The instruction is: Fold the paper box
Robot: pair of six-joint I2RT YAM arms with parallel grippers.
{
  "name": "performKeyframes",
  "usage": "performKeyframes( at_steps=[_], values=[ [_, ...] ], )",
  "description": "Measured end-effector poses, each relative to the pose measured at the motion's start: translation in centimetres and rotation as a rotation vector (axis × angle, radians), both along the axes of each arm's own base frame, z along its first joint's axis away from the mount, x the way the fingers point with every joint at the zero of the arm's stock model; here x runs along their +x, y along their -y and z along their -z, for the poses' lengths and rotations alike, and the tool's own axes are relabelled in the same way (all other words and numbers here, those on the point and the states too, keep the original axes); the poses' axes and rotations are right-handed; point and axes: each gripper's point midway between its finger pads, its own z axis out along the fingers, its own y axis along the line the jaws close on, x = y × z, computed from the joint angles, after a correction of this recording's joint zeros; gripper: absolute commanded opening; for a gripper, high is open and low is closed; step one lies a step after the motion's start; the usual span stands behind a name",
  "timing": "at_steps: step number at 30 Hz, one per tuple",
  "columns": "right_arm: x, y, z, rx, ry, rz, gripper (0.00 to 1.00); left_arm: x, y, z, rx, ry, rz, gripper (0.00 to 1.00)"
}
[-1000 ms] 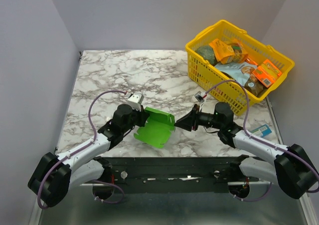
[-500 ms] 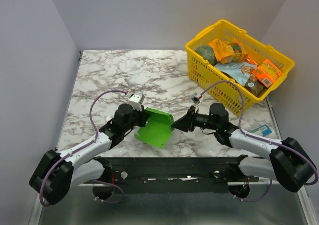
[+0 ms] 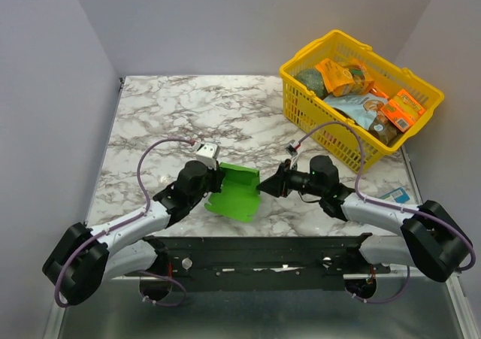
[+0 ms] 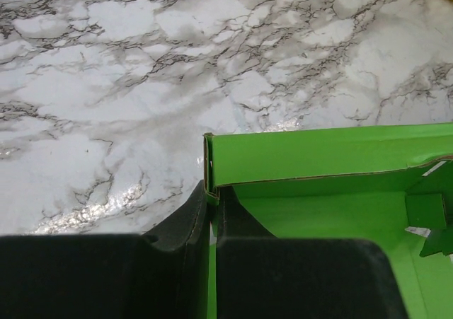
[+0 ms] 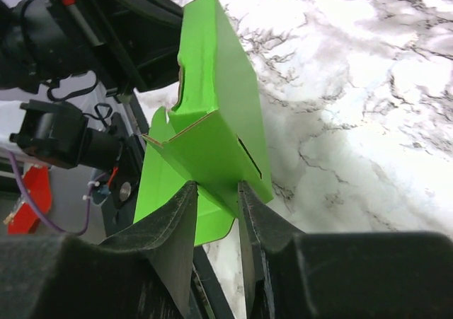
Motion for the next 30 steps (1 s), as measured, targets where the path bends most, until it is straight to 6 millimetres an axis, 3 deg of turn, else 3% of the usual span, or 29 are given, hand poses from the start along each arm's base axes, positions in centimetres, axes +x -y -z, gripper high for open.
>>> performKeyframes(
  at_steps=[15,30],
  values=[
    [2.6,0.9,2.3,-0.128,0.015,0.16,0.4,-2.1,0.6,0.7,0.055,0.051,-0.097,0.0],
    [6.1,2.5,4.0,-0.267,0.116,0.307,0.45,-3.7,2.2,1.1,0.037,0.055,-0.044,0.0]
  ],
)
